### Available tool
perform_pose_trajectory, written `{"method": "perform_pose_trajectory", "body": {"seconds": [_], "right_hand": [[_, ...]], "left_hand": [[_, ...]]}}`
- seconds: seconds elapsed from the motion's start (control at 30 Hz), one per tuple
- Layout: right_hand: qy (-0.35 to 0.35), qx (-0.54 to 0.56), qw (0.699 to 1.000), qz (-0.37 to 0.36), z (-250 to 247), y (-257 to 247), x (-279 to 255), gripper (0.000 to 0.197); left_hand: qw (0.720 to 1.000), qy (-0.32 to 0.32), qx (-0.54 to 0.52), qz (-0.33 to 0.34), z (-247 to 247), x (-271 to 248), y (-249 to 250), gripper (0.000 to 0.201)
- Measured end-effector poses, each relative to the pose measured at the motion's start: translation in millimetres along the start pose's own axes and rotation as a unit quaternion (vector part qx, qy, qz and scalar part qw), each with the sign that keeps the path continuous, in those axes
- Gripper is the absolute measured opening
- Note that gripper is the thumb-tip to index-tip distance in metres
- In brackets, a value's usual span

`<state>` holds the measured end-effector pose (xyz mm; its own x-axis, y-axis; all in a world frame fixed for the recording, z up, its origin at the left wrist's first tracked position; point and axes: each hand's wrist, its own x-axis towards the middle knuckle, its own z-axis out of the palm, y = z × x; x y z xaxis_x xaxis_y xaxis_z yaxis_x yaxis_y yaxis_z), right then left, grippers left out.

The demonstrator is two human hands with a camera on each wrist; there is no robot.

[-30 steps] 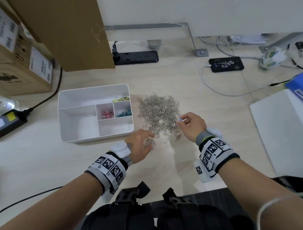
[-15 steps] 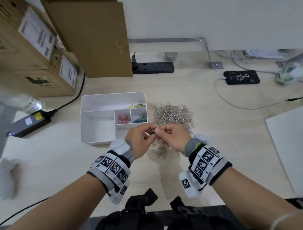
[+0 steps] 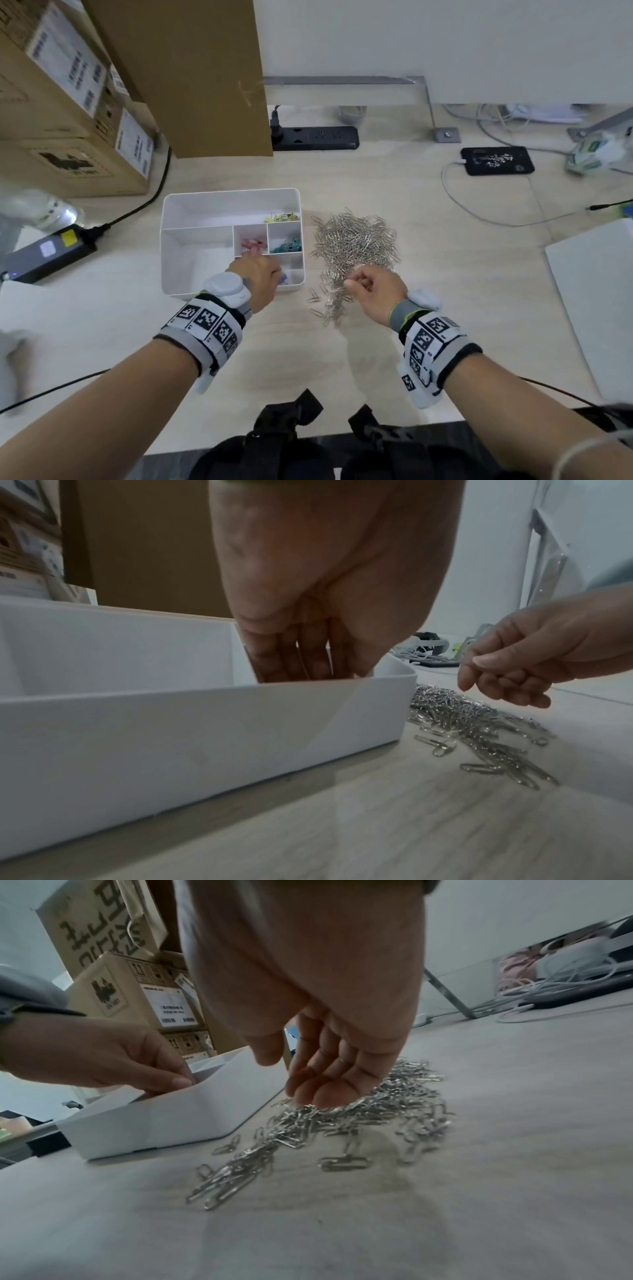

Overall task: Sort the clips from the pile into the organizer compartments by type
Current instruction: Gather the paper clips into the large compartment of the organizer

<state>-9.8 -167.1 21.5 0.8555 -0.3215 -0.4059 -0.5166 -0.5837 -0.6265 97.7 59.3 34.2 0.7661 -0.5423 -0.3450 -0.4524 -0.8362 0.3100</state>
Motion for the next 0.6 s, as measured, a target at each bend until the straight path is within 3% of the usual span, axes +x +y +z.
{"method": "perform_pose_trajectory", "body": {"seconds": [0.07, 0.17, 0.33, 0.47, 0.6], "right_hand": [[0.016, -0.001, 1.0, 0.006, -5, 7, -1, 0.007], [0.039, -0.002, 0.999, 0.018, -13, 17, 1, 0.007], [0.055, -0.077, 0.995, 0.036, -27, 41, 1, 0.027], [0.043, -0.103, 0.989, 0.096, -36, 68, -1, 0.039], [0.037, -0.087, 0.99, 0.104, -32, 73, 1, 0.032]], "left_hand": [[0.996, 0.067, -0.04, 0.049, 3, -1, 4, 0.024], [0.961, 0.175, -0.127, 0.171, 8, -7, 24, 0.023], [0.965, 0.074, -0.086, 0.237, 33, -13, 56, 0.031], [0.985, -0.098, -0.001, 0.14, 48, -15, 66, 0.058], [0.99, -0.114, 0.009, 0.084, 61, -16, 67, 0.071]]}}
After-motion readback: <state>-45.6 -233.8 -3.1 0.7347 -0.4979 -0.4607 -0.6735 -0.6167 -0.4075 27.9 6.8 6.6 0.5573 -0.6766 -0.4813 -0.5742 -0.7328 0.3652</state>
